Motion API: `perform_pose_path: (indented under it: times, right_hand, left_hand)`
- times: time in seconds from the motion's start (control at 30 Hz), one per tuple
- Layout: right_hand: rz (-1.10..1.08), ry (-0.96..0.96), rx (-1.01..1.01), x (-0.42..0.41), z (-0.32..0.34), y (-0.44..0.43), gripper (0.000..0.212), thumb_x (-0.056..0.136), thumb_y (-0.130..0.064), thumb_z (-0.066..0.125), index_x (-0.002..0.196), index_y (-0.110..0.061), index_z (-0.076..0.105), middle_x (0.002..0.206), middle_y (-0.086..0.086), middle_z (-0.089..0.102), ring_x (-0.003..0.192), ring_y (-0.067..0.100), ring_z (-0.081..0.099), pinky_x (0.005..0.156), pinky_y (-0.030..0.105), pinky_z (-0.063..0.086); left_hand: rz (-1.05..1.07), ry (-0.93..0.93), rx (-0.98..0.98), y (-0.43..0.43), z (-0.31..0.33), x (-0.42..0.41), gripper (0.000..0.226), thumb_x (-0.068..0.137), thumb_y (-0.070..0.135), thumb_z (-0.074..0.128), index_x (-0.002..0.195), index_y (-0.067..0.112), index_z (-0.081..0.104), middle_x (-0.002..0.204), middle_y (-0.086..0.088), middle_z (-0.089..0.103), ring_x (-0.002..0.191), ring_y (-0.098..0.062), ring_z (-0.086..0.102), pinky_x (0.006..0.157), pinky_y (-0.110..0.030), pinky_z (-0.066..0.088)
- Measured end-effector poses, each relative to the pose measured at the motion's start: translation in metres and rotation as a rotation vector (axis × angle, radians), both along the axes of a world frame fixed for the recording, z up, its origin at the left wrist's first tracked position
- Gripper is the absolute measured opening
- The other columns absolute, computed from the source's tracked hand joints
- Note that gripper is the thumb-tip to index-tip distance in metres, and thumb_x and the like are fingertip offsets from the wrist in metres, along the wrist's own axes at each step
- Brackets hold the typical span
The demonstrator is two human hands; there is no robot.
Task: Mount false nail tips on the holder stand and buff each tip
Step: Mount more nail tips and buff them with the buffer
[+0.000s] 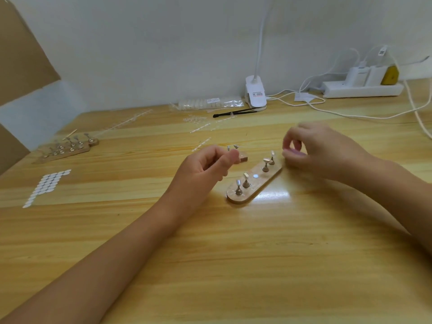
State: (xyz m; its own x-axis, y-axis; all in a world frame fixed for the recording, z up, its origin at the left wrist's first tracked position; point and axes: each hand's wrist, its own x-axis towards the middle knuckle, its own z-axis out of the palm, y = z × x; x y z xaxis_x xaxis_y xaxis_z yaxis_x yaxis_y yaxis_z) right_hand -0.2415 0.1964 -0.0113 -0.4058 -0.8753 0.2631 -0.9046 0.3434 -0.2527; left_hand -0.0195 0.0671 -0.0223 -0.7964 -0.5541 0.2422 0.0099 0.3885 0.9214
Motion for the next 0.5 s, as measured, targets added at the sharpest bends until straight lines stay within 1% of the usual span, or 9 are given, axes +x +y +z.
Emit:
perform_pose_path:
  times: [0.07,0.1,0.13,0.2,0.27,0.3,0.33,0.4,0.5]
  right_hand:
    - [-0.080,-0.017,0.157,-0.007,-0.003,0.000,0.011,0.091,-0.036,0.055,0.098,-0.028,0.058,0.092,-0.009,0.050,0.093,0.016,0.048,0.079,0.039,0.047]
    - [-0.091,-0.030,0.172,-0.009,-0.003,0.000,0.016,0.091,-0.036,0.055,0.104,-0.028,0.058,0.093,-0.009,0.049,0.095,0.015,0.047,0.081,0.039,0.047]
    - [-0.078,-0.023,0.140,-0.011,-0.003,0.001,0.022,0.091,-0.037,0.055,0.110,-0.027,0.058,0.097,-0.008,0.049,0.096,0.014,0.045,0.083,0.039,0.047]
    - [0.027,-0.016,-0.059,-0.007,0.001,0.002,0.030,0.086,-0.038,0.057,0.114,-0.026,0.059,0.103,-0.006,0.051,0.098,0.014,0.047,0.086,0.038,0.047]
    - [0.216,-0.125,-0.275,0.008,0.009,0.003,0.030,0.085,-0.034,0.061,0.114,-0.027,0.061,0.106,-0.005,0.056,0.100,0.013,0.051,0.088,0.030,0.046]
    - [0.321,-0.190,-0.331,0.018,0.012,0.004,0.031,0.085,-0.033,0.063,0.116,-0.028,0.062,0.109,-0.005,0.057,0.104,0.011,0.052,0.090,0.025,0.045]
    - [0.411,-0.233,-0.353,0.029,0.015,0.004,0.034,0.086,-0.033,0.065,0.119,-0.028,0.062,0.113,-0.005,0.058,0.109,0.010,0.052,0.092,0.022,0.043]
    - [0.541,-0.234,-0.345,0.049,0.015,0.003,0.038,0.087,-0.036,0.069,0.123,-0.027,0.063,0.118,-0.005,0.058,0.116,0.013,0.051,0.098,0.023,0.040]
    - [0.599,-0.184,-0.361,0.065,0.014,0.001,0.031,0.085,-0.034,0.072,0.113,-0.020,0.070,0.112,-0.002,0.061,0.112,0.017,0.052,0.102,0.027,0.034]
  left_hand:
    - [-0.001,-0.009,0.017,-0.001,-0.001,-0.001,0.035,0.089,0.055,0.054,0.087,0.024,0.072,0.072,0.008,0.059,0.071,-0.004,0.053,0.070,-0.013,0.043]
    - [-0.001,-0.009,0.021,-0.002,-0.001,-0.001,0.038,0.090,0.054,0.053,0.089,0.021,0.073,0.071,0.011,0.058,0.070,-0.004,0.053,0.070,-0.012,0.043]
    - [-0.002,-0.005,0.021,-0.002,-0.001,-0.001,0.039,0.091,0.054,0.053,0.088,0.020,0.073,0.071,0.012,0.057,0.070,-0.004,0.053,0.070,-0.011,0.043]
    - [-0.011,0.008,0.015,-0.003,-0.001,0.000,0.038,0.088,0.057,0.057,0.084,0.023,0.072,0.071,0.013,0.059,0.070,-0.003,0.053,0.069,-0.011,0.043]
    - [-0.022,0.014,0.011,-0.002,0.000,0.000,0.039,0.082,0.060,0.058,0.078,0.023,0.070,0.072,0.014,0.062,0.070,-0.003,0.053,0.068,-0.011,0.043]
    - [-0.028,0.012,0.006,-0.002,0.000,0.000,0.039,0.080,0.060,0.059,0.074,0.023,0.068,0.072,0.014,0.063,0.069,-0.004,0.053,0.067,-0.011,0.043]
    - [-0.035,0.005,0.000,-0.001,0.000,0.000,0.039,0.079,0.061,0.059,0.071,0.024,0.066,0.071,0.014,0.064,0.069,-0.005,0.052,0.066,-0.012,0.043]
    - [-0.060,-0.010,-0.012,0.000,0.001,-0.001,0.038,0.078,0.060,0.059,0.068,0.025,0.065,0.067,0.016,0.062,0.066,-0.005,0.051,0.064,-0.012,0.041]
    - [-0.112,-0.004,-0.031,0.001,0.000,0.001,0.050,0.083,0.051,0.065,0.082,0.001,0.066,0.061,0.019,0.056,0.059,-0.003,0.043,0.060,-0.012,0.037]
